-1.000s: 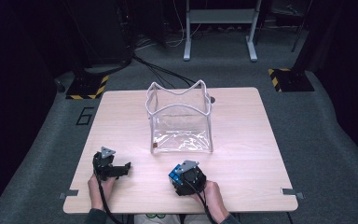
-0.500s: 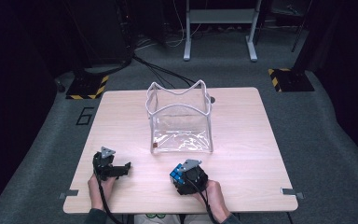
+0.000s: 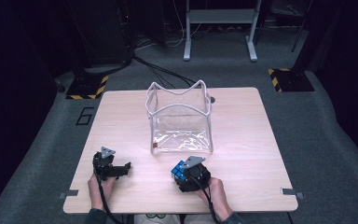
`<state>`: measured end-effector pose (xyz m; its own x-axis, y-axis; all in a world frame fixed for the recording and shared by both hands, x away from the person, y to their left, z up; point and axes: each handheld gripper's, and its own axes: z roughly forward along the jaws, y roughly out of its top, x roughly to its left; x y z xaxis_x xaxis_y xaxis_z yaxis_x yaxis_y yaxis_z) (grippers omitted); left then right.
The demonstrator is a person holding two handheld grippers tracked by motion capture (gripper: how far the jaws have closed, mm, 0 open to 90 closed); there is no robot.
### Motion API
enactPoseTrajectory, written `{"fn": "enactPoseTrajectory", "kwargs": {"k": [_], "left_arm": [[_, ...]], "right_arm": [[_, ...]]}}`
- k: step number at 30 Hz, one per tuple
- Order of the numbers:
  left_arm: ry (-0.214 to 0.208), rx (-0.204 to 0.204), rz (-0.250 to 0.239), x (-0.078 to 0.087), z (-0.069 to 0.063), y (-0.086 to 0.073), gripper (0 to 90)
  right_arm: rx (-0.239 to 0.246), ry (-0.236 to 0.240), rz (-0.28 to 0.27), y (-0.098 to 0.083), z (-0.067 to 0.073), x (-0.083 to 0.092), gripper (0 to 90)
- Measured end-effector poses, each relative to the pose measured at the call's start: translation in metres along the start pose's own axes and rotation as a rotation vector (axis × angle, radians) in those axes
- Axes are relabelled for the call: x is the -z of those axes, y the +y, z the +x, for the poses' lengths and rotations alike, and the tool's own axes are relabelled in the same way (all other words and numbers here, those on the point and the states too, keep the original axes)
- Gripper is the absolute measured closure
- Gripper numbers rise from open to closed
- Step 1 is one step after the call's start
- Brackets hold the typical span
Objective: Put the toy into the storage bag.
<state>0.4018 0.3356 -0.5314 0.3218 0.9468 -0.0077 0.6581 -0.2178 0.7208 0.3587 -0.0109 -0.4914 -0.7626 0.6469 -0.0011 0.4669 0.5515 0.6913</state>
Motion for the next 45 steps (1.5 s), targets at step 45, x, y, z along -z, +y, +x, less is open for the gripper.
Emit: {"fn": "enactPoseTrajectory", "kwargs": {"k": [45], "left_arm": [[0.001,-0.002,0.003,0.000,0.000,0.000,1.5]], "right_arm": [[-0.019,-0.026,-0.050,0.025,-0.039,0.041,33.3]]}}
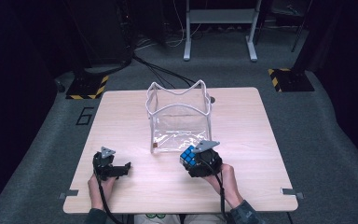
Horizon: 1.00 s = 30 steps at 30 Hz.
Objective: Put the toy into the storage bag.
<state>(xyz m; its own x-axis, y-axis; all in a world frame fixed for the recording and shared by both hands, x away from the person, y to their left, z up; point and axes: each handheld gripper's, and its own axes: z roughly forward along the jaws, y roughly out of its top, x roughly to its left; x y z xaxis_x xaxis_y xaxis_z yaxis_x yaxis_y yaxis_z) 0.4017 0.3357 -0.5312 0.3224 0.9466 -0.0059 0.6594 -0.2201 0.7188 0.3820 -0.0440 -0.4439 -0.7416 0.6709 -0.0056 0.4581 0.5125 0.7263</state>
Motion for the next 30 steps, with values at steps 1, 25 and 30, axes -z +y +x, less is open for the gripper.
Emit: {"fn": "enactPoseTrajectory", "kwargs": {"k": [1,25,30], "left_arm": [[0.000,0.001,0.000,0.000,0.000,0.000,1.5],[0.000,0.000,0.000,0.000,0.000,0.000,1.5],[0.000,0.001,-0.001,0.000,0.000,0.000,1.5]], "right_arm": [[-0.001,-0.003,0.000,0.000,-0.001,0.001,33.3],[-0.007,-0.031,-0.025,0.021,-0.019,0.019,33.3],[0.005,-0.033,-0.030,0.028,-0.023,0.023,33.3]]}}
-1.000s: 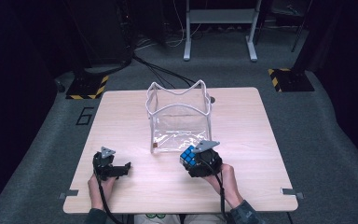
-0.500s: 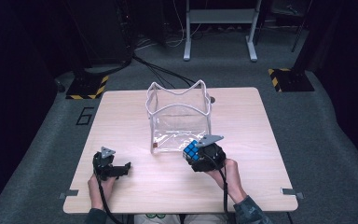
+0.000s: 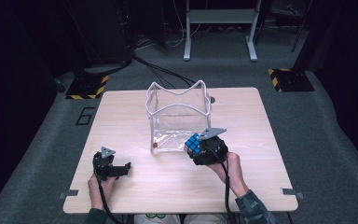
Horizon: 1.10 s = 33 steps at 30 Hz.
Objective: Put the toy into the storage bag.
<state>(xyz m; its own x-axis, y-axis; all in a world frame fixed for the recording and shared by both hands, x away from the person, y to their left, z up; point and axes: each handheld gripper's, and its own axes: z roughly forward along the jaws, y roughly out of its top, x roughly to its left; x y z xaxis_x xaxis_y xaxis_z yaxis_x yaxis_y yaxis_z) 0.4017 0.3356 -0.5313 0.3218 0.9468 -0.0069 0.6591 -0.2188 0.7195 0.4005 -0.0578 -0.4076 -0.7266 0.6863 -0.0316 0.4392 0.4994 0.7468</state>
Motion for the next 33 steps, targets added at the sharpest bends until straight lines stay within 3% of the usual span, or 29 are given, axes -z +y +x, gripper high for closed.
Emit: {"fn": "enactPoseTrajectory", "kwargs": {"k": [27,33], "left_arm": [[0.000,0.000,0.000,0.000,0.000,0.000,1.5],[-0.001,-0.001,0.000,0.000,0.000,0.000,1.7]], "right_arm": [[0.036,-0.025,-0.030,0.038,-0.012,0.019,33.3],[0.068,-0.028,-0.033,0.045,-0.014,0.019,33.3]]}}
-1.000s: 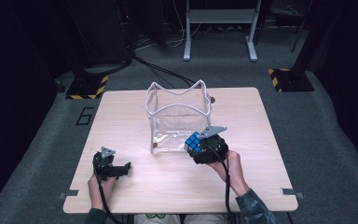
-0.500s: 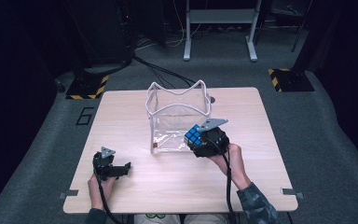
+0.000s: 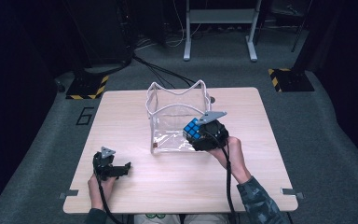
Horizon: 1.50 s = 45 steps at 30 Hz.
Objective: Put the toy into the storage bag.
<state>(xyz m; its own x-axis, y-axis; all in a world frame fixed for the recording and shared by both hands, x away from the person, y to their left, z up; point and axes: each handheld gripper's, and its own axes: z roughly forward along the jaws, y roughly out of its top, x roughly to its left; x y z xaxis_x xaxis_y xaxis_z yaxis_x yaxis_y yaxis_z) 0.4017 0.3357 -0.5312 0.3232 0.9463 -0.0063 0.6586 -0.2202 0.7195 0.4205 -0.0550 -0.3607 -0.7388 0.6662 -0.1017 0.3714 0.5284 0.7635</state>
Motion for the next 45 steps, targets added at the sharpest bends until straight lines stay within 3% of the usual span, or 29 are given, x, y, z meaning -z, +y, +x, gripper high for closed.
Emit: {"fn": "enactPoseTrajectory", "kwargs": {"k": [28,45], "left_arm": [[-0.003,0.000,0.001,0.000,0.000,0.000,1.7],[-0.006,0.001,-0.003,0.000,0.000,0.000,1.9]], "right_arm": [[0.006,-0.019,0.002,0.038,-0.010,0.009,33.3],[0.021,-0.042,-0.015,0.063,-0.025,0.013,33.3]]}}
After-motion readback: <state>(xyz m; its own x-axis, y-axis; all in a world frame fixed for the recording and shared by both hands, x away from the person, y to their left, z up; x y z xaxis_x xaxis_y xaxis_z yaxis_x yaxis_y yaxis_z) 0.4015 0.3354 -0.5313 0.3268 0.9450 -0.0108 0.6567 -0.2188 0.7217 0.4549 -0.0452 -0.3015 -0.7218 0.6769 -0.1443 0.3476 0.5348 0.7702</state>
